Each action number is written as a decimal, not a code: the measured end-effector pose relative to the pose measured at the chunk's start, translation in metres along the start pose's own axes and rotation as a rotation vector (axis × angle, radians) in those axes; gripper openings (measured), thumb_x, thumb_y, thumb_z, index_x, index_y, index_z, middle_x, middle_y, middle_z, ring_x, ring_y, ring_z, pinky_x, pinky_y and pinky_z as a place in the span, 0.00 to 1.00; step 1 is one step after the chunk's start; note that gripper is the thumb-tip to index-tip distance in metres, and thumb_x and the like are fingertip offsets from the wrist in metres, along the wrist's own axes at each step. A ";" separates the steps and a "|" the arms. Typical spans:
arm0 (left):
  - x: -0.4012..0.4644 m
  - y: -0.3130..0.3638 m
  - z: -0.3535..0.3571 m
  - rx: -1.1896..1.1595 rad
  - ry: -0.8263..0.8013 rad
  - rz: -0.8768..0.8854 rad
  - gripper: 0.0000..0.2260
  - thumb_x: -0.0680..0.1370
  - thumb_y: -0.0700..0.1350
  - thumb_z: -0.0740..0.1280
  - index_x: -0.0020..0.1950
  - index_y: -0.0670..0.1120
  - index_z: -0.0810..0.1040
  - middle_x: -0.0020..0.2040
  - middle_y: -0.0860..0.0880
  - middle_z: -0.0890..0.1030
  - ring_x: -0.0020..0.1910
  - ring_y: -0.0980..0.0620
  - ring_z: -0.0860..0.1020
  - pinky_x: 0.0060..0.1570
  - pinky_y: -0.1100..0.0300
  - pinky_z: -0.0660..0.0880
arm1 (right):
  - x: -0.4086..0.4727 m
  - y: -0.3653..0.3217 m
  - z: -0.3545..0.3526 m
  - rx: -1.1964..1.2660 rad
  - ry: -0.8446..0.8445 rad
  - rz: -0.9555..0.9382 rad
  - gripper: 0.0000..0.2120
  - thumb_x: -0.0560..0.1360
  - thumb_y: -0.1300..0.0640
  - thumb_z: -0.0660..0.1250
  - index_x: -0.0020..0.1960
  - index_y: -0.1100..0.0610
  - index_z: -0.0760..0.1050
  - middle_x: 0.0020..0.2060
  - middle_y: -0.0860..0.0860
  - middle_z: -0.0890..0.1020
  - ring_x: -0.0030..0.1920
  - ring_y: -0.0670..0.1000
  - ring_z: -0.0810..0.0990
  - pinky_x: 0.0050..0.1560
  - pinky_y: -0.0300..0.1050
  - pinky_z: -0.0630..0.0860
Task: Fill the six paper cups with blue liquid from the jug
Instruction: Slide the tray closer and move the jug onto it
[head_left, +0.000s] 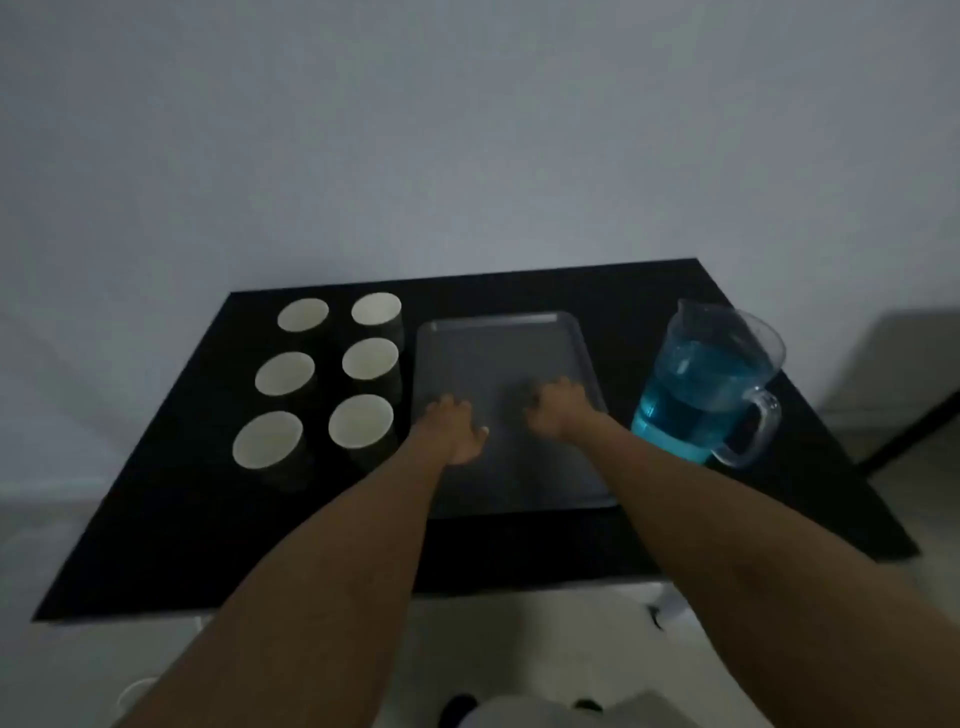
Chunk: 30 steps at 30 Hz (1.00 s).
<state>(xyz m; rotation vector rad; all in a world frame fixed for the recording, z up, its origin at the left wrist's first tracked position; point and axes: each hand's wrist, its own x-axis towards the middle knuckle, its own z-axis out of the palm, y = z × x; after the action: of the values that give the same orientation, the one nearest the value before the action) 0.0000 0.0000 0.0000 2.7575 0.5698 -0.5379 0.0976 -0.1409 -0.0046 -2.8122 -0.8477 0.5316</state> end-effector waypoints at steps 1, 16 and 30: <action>-0.001 0.001 0.002 0.025 0.008 0.000 0.25 0.80 0.56 0.58 0.70 0.40 0.66 0.70 0.37 0.64 0.69 0.36 0.65 0.68 0.45 0.65 | -0.005 -0.001 0.003 0.003 -0.004 0.009 0.23 0.79 0.49 0.57 0.69 0.61 0.70 0.68 0.60 0.72 0.70 0.61 0.65 0.69 0.51 0.59; -0.004 0.027 0.081 -0.037 0.192 0.136 0.26 0.81 0.55 0.54 0.77 0.46 0.58 0.76 0.41 0.60 0.75 0.41 0.57 0.73 0.46 0.56 | -0.128 0.070 0.042 0.423 0.654 0.246 0.11 0.76 0.57 0.64 0.56 0.61 0.77 0.54 0.58 0.77 0.50 0.59 0.79 0.46 0.50 0.76; -0.008 0.020 0.106 -0.070 0.236 0.034 0.25 0.82 0.56 0.49 0.79 0.49 0.53 0.79 0.43 0.52 0.78 0.43 0.49 0.75 0.45 0.46 | -0.142 0.111 -0.028 1.301 0.929 0.497 0.17 0.83 0.48 0.50 0.47 0.57 0.73 0.44 0.52 0.77 0.43 0.44 0.75 0.44 0.39 0.71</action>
<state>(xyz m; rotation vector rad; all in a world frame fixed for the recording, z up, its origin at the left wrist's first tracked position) -0.0305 -0.0555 -0.0878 2.7764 0.5794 -0.1816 0.0539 -0.3131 0.0352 -1.6202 0.3428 -0.1968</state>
